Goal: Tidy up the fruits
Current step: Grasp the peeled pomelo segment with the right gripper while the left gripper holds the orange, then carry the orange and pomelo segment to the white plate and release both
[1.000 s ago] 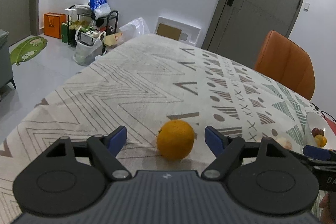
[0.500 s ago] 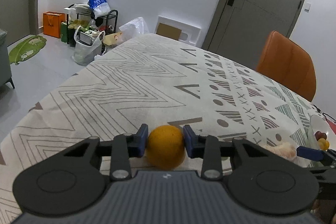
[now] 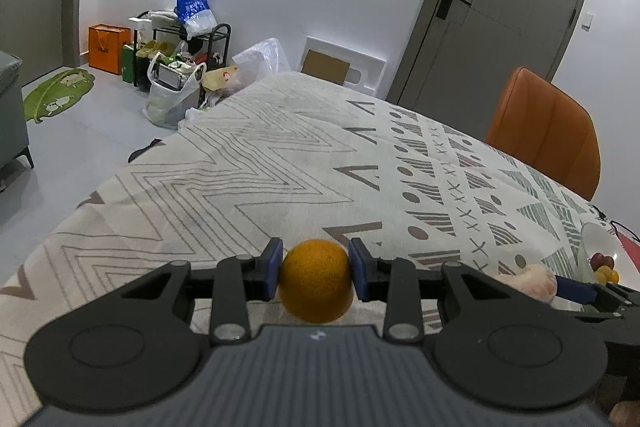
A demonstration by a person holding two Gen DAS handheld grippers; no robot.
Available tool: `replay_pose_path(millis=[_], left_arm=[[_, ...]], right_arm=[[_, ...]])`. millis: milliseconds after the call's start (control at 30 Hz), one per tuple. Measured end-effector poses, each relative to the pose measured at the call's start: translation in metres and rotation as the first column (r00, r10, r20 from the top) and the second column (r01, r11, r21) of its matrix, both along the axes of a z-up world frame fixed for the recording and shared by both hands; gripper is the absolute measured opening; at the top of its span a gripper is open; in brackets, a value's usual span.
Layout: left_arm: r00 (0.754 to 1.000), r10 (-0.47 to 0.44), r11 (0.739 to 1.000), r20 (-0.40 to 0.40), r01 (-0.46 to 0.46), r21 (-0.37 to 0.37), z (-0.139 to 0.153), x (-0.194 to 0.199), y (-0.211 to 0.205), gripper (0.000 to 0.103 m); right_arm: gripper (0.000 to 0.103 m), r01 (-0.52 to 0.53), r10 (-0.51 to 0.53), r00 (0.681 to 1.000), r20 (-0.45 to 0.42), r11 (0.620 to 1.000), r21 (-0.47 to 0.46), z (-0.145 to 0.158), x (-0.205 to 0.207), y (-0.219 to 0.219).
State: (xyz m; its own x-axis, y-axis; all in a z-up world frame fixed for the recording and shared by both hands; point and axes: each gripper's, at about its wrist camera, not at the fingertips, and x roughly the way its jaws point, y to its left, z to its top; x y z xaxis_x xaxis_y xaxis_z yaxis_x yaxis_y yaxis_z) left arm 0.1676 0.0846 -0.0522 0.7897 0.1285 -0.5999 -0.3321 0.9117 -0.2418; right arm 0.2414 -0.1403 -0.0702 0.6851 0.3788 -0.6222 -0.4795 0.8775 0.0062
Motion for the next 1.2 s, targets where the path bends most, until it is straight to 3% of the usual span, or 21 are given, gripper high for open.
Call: replay_pose_path(millis=[533, 1200], left_arm=[[0.998, -0.048, 0.998, 0.048, 0.046, 0.048, 0.022, -0.011, -0.036, 0.034], [0.981, -0.173, 0.981, 0.082, 0.164, 0.107, 0.040, 0.013, -0.114, 0.034]], right_arm=[[0.083, 0.030, -0.043, 0.994, 0.103, 0.992, 0.125, 0.043, -0.024, -0.047], [0.083, 0.149, -0.182, 0.971, 0.158, 0.968, 0.202, 0.056, -0.019, -0.136]])
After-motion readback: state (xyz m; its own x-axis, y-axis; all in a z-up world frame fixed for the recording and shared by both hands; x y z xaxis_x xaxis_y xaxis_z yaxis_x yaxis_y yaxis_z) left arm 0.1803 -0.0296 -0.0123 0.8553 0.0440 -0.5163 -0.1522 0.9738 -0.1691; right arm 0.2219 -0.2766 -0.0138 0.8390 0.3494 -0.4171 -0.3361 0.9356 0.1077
